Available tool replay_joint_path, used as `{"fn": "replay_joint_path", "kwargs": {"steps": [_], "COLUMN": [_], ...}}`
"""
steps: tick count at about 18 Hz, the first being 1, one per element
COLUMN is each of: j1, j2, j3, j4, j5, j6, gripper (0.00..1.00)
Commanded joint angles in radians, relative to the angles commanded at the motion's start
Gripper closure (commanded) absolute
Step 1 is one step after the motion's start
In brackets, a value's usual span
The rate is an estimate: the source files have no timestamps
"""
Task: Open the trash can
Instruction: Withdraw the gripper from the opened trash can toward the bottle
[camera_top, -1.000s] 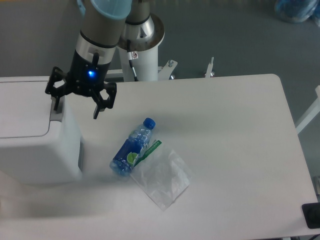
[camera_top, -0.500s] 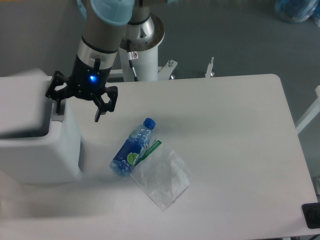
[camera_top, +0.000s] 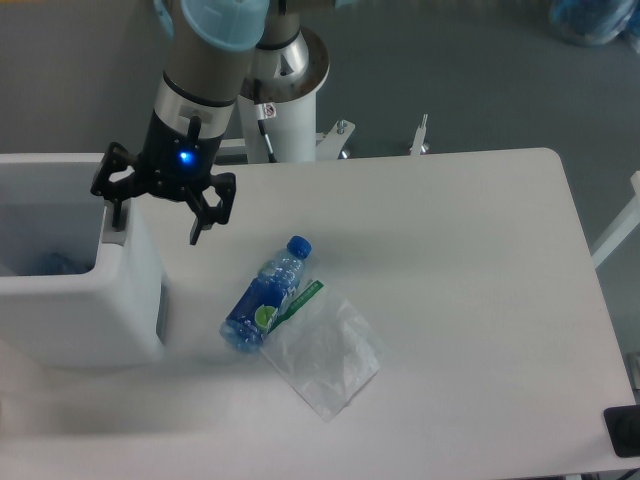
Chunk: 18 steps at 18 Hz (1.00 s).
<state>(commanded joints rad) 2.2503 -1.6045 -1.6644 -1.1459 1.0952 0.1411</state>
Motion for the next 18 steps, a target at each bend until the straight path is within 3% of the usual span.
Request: {"fn": "replay_joint_path", "kwargs": {"steps": [7, 14, 18], "j1": [0.014, 0.097, 0.136], "j2": [-0.043, -0.08, -0.118], "j3": [0.075, 0.078, 0.058], "j4": [0.006, 0.035, 0.038], "j5": [0.014, 0.113, 0.262], "j6": [0.011, 0.06, 0.113], "gripper": [0.0, 0.0, 0.0]}}
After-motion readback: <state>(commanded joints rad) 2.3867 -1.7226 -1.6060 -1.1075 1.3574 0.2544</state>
